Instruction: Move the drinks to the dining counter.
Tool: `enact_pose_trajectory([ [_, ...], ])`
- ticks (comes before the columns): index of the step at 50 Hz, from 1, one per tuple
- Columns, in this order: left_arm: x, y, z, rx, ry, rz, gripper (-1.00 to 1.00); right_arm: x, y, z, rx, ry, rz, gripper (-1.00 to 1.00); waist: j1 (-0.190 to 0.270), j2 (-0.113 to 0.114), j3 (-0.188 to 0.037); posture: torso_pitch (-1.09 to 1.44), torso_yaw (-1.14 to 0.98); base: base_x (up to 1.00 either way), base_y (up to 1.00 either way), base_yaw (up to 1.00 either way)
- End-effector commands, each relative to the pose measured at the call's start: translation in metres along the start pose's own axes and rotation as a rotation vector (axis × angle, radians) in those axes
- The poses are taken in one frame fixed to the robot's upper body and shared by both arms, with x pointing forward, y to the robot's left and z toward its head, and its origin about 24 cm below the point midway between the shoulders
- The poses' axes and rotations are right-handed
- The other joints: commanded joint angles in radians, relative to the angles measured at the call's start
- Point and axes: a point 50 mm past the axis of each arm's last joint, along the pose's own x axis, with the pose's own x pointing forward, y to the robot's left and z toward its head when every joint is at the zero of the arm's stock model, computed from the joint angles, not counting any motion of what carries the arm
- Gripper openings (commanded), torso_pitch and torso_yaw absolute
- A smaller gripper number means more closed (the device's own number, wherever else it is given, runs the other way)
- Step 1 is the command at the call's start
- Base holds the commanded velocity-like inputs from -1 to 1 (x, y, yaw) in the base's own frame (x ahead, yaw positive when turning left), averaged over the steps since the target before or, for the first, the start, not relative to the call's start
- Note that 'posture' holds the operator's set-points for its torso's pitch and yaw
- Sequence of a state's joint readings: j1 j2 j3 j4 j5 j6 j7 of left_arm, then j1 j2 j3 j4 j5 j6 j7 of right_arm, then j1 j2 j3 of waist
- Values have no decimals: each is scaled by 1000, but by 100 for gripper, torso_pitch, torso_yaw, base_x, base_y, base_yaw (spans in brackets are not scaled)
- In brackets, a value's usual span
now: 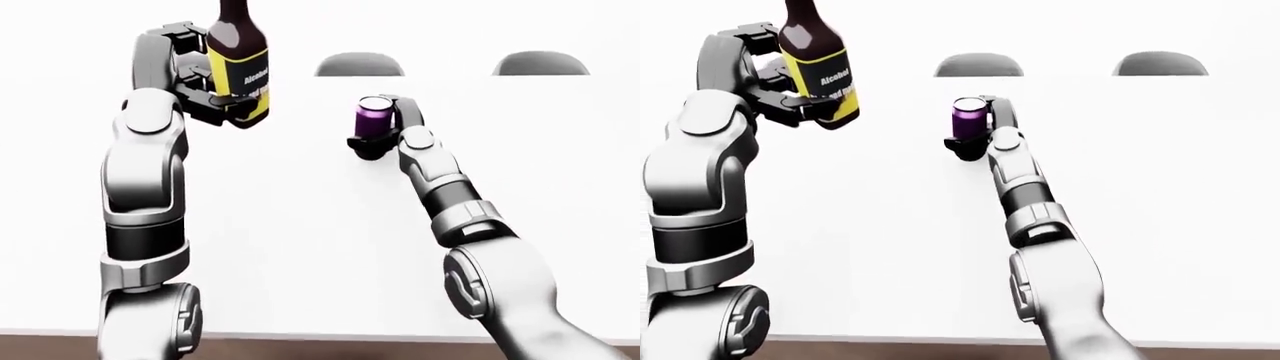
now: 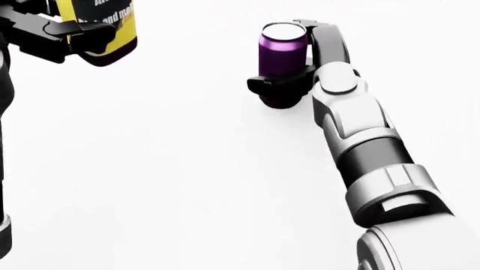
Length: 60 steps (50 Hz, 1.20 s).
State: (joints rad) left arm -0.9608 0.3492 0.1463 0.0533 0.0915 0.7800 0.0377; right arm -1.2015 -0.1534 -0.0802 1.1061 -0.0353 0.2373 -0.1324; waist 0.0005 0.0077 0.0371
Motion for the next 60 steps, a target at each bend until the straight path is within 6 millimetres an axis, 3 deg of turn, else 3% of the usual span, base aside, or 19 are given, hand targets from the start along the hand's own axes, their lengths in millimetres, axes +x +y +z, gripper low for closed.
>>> enact_pose_trajectory([
  [1, -3, 8, 29, -18, -134, 33, -100, -1, -5, 27, 2, -100, -16, -100, 0, 3, -38, 0, 0, 0, 0, 0],
  [7, -4, 8, 29, -17, -134, 34, -100, -1, -6, 20, -7, -80, -21, -98, -1, 3, -39, 0, 0, 0, 0, 0],
  [8, -4, 8, 29, -17, -134, 34, -100, -1, -7, 19, -10, -77, -24, -88, -1, 2, -39, 0, 0, 0, 0, 0],
  [9, -3, 8, 28, -17, -134, 34, -100, -1, -7, 18, -15, -76, -26, -64, -1, 2, -39, 0, 0, 0, 0, 0],
  [13, -4, 7, 28, -16, -133, 32, -100, 0, -8, 14, -20, -68, -31, -22, -2, 1, -39, 0, 0, 0, 0, 0],
  [28, -3, 8, 30, -14, -135, 34, -100, 0, -9, 10, -28, -62, -17, 12, -2, 1, -35, 0, 0, 0, 0, 0],
  [35, -4, 7, 31, -14, -137, 33, -100, 0, -11, 10, -34, -60, -16, 55, -1, 0, -34, 0, 0, 0, 0, 0],
  [45, -4, 8, 30, -14, -136, 33, -100, 0, -19, 13, -42, -58, -28, 85, 2, -1, -34, 0, 0, 0, 0, 0],
  [47, -3, 7, 30, -12, -134, 33, -100, 0, -24, 13, -40, -52, -31, 100, 3, -2, -35, 0, 0, 0, 0, 0],
  [60, 10, -24, 27, -3, -116, -9, -100, -8, -55, 30, -20, -78, -64, 100, 8, -13, -36, 0, 0, 0, 0, 0],
])
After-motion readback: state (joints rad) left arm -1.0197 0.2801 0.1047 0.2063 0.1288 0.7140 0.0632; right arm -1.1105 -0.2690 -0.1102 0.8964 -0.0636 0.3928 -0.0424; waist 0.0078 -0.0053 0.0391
